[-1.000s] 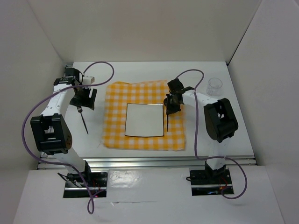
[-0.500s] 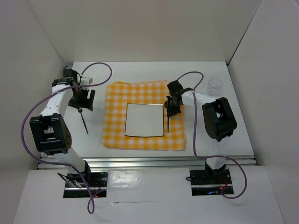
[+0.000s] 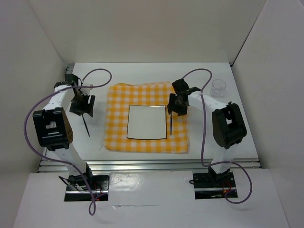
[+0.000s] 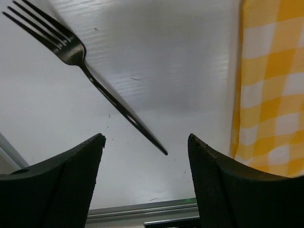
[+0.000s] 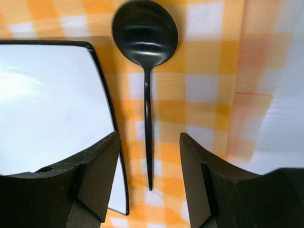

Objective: Set the dinner table for one person

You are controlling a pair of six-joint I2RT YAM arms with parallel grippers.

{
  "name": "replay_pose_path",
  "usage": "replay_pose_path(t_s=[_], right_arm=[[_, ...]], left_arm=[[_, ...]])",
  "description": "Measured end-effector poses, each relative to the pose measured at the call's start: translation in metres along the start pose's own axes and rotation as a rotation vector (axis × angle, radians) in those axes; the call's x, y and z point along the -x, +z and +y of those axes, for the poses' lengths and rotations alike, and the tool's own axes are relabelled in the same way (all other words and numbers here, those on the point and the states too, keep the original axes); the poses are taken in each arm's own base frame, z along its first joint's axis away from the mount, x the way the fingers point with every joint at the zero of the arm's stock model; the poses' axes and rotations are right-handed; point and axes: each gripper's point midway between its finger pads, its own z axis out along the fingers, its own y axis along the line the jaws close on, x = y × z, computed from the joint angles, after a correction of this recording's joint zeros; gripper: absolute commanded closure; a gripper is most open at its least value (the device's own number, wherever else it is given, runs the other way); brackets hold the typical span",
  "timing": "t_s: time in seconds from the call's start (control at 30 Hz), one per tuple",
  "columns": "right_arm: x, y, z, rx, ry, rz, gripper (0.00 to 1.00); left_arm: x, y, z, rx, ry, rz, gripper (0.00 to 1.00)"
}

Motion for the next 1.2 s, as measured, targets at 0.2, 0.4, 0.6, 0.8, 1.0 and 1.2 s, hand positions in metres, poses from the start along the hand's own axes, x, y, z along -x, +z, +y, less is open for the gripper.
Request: replay_pose_path(t_s=[0.2,0.4,0.6,0.8,1.0,1.2], right_arm=[[0.021,-0.031,0.004,0.014,0.005,-0.103,0.39],[0.023,-0.034,0.003,0.01,0.007,-0.116,0.4],[0.023,-0.034,0.003,0.01,0.0,-0.117,0.41],[0.027,-0.036,0.001,0.004,-0.004,-0.126,0.42],[0.04,-0.045,0.003,-0.001,-0.007,-0.156,0.42],[0.046,-0.05,0.002,-0.016,-0.016,-0.174,0.42]], left_arm=[[-0.008,0.041,0.007,-0.008,-0.009,0.12,0.29],[-0.02,0.062,0.017,0.026,-0.021,0.194,0.29],[-0.02,0.07,0.022,0.04,-0.026,0.214,0.4],[-0.017,0.072,0.023,0.026,-0.031,0.223,0.74],[-0.017,0.073,0.02,-0.014,-0.054,0.223,1.0],[-0.016,0.073,0.018,-0.043,-0.065,0.213,1.0]])
